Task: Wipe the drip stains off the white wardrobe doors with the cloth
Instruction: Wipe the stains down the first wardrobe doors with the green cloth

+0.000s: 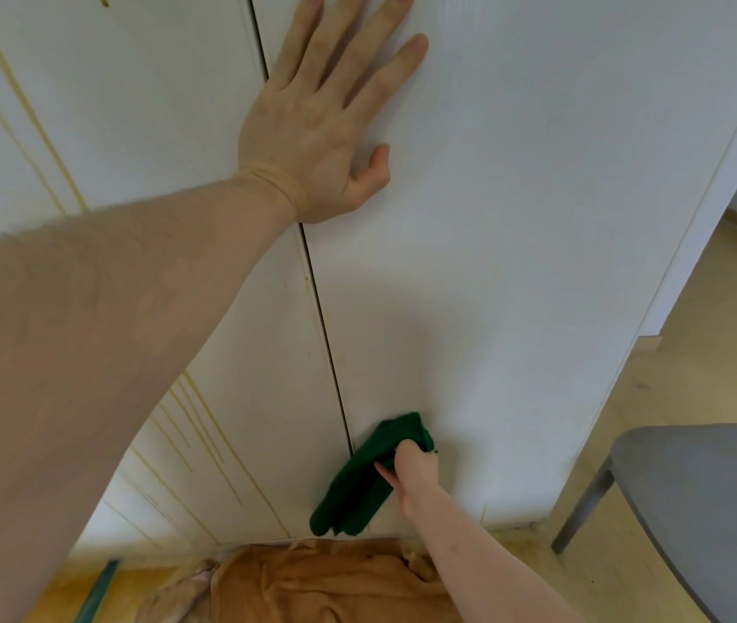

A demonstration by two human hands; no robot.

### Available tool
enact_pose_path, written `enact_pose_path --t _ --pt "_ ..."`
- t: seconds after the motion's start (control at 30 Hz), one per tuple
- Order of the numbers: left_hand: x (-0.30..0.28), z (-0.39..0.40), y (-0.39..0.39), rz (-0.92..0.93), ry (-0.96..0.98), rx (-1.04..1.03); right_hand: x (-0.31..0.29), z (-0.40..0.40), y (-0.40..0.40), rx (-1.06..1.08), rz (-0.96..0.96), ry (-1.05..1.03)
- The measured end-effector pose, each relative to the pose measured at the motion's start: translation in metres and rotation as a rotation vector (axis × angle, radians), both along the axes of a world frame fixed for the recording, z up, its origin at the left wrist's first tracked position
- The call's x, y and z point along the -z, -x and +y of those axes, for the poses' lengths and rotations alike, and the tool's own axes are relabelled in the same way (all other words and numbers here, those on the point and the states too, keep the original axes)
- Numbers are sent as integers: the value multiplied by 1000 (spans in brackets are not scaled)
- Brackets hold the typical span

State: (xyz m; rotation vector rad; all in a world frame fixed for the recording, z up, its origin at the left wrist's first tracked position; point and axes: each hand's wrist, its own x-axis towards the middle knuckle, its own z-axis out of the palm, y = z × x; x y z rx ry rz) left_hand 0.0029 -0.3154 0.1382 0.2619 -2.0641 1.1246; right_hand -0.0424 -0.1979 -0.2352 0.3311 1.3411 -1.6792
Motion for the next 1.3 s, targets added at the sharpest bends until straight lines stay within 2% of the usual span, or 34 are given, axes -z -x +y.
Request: enact_pose_path --t 0.3,0.43,0.57,0.73,0.9,1.1,1.3 --pt "1 -2 0 2 -8 6 -3 76 96 469 26 -39" --pt "1 -2 1 7 -7 9 -3 111 138 628 114 -175" --pt "1 -2 1 10 -2 5 13 126 154 781 31 -206" --pt "1 -2 1 16 2 13 28 108 138 708 18 -203" --pt "2 -3 1 20 -25 -6 41 70 102 549 -15 -296" --pt "2 -1 1 27 -42 -19 51 26 43 433 -52 -226" --pt "2 0 0 25 -52 -22 46 -15 -23 202 -128 -191"
